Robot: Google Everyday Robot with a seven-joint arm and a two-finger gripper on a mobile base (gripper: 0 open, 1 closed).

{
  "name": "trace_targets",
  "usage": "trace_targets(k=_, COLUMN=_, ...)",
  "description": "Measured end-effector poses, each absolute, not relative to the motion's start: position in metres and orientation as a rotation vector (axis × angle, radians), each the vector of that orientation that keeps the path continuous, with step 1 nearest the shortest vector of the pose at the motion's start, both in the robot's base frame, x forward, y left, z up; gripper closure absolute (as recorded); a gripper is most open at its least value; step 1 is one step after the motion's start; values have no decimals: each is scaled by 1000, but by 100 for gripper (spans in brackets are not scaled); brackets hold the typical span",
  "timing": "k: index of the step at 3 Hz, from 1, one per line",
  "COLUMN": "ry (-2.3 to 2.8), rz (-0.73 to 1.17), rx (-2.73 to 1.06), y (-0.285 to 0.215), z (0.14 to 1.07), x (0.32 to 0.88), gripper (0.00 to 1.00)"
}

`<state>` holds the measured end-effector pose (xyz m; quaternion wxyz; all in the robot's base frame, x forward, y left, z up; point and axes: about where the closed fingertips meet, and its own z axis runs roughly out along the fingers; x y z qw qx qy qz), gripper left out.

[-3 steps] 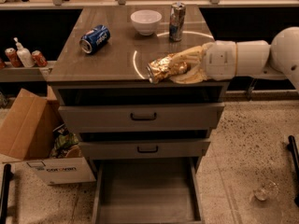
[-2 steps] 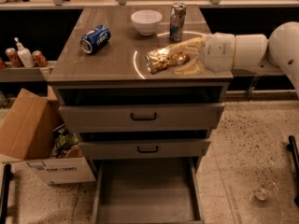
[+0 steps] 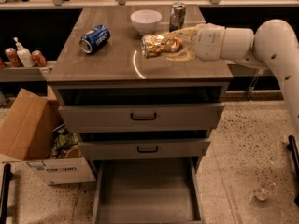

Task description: Pick orange can from bottom drawer and place on counter

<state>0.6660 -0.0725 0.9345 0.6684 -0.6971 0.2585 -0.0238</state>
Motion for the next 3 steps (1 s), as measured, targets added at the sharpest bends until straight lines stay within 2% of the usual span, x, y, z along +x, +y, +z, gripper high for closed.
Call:
trace_targets(k=1, ry=671, rz=-27, rx=-1554, y=-74, z=926, x=689, gripper=82)
trace_targets(k=3, ry=804, rz=10, rx=-1545, y=-81, z=906, x=722, gripper=35)
